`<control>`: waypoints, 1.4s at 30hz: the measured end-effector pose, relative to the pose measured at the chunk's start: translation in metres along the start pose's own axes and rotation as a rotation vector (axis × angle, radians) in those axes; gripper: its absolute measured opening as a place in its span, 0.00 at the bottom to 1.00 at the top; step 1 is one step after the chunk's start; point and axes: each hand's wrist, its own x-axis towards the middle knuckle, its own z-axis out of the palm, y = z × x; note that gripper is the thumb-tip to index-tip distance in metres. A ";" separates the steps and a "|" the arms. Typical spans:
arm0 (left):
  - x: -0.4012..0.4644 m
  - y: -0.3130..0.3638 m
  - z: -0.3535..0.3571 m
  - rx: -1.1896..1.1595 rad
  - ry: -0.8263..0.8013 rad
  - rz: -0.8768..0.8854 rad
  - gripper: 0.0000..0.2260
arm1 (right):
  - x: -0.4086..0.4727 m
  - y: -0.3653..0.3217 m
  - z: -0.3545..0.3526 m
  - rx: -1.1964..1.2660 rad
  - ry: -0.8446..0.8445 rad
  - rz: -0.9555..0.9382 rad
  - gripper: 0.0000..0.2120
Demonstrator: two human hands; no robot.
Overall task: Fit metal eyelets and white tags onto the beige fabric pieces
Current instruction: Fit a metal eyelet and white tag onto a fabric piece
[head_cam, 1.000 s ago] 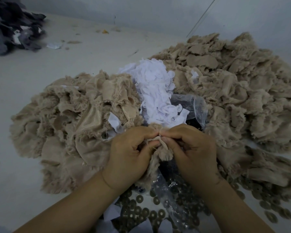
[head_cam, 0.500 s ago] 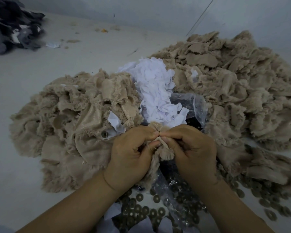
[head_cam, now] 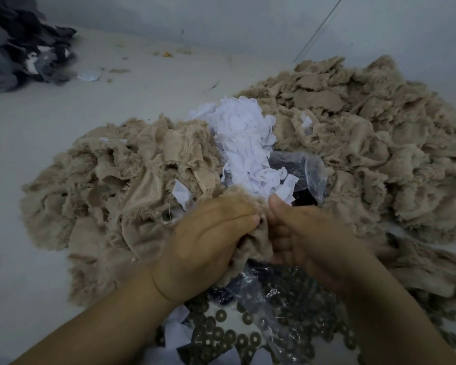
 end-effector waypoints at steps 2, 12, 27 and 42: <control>-0.001 0.004 0.002 -0.039 -0.030 0.013 0.07 | 0.003 0.001 0.003 0.209 -0.056 -0.004 0.25; 0.018 0.018 -0.009 -0.277 0.051 -0.822 0.19 | 0.002 -0.006 0.017 0.440 -0.161 -0.033 0.16; 0.020 0.025 -0.004 -0.408 0.115 -0.996 0.11 | 0.000 0.004 0.026 0.429 0.004 -0.066 0.19; 0.019 0.021 0.002 -0.690 0.318 -1.204 0.11 | 0.002 0.007 0.028 0.476 0.053 -0.153 0.17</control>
